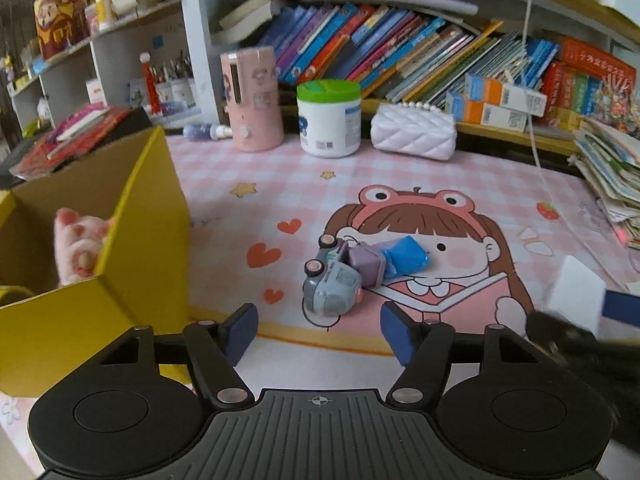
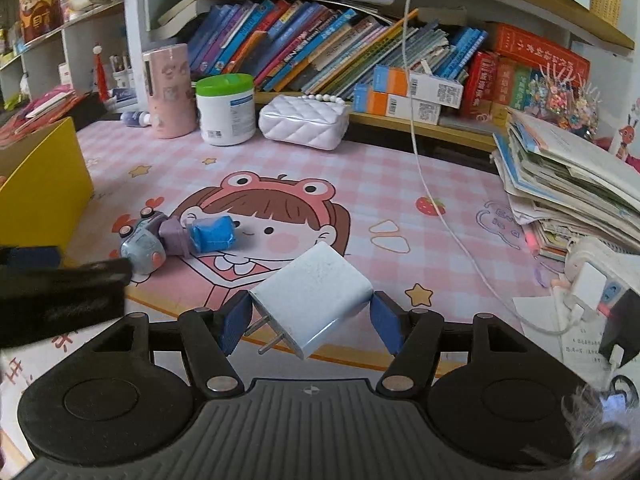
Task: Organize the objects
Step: 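Grasp the grey toy figure with the left gripper while the right holds the charger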
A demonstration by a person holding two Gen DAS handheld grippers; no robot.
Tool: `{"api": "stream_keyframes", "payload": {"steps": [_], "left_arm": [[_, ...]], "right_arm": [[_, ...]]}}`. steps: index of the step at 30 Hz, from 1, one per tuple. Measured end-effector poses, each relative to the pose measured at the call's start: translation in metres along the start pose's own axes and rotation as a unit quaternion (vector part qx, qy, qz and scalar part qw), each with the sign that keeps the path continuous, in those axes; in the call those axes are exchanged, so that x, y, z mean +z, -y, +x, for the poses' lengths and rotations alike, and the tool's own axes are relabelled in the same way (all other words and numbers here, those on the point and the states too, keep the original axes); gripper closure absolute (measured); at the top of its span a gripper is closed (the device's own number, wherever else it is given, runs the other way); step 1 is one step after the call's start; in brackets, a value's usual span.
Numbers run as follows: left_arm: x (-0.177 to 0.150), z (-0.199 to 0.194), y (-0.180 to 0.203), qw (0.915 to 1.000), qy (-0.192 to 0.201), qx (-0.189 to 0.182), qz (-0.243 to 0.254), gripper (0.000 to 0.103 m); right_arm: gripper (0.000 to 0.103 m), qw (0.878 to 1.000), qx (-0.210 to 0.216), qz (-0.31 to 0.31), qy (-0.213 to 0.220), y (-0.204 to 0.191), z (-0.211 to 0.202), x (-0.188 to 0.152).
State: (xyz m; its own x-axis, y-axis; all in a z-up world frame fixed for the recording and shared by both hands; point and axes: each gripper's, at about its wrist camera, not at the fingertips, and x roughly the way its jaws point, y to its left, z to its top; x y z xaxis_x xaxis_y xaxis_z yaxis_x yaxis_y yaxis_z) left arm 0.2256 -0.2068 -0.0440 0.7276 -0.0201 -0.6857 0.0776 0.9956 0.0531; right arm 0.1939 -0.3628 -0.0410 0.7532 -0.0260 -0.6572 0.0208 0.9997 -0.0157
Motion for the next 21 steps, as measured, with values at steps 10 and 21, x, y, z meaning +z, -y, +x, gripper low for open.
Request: {"api": "stream_keyframes", "payload": {"steps": [10,21], "left_arm": [[0.014,0.051,0.013,0.9994,-0.027,0.01,0.021,0.036],[0.013,0.068,0.014,0.9986,-0.039,-0.005,0.036,0.063]], "right_arm": [[0.04,1.0,0.023,-0.019,-0.008,-0.002,0.002,-0.002],[0.04,0.999,0.03,-0.022,-0.021,-0.008,-0.001,-0.005]]}}
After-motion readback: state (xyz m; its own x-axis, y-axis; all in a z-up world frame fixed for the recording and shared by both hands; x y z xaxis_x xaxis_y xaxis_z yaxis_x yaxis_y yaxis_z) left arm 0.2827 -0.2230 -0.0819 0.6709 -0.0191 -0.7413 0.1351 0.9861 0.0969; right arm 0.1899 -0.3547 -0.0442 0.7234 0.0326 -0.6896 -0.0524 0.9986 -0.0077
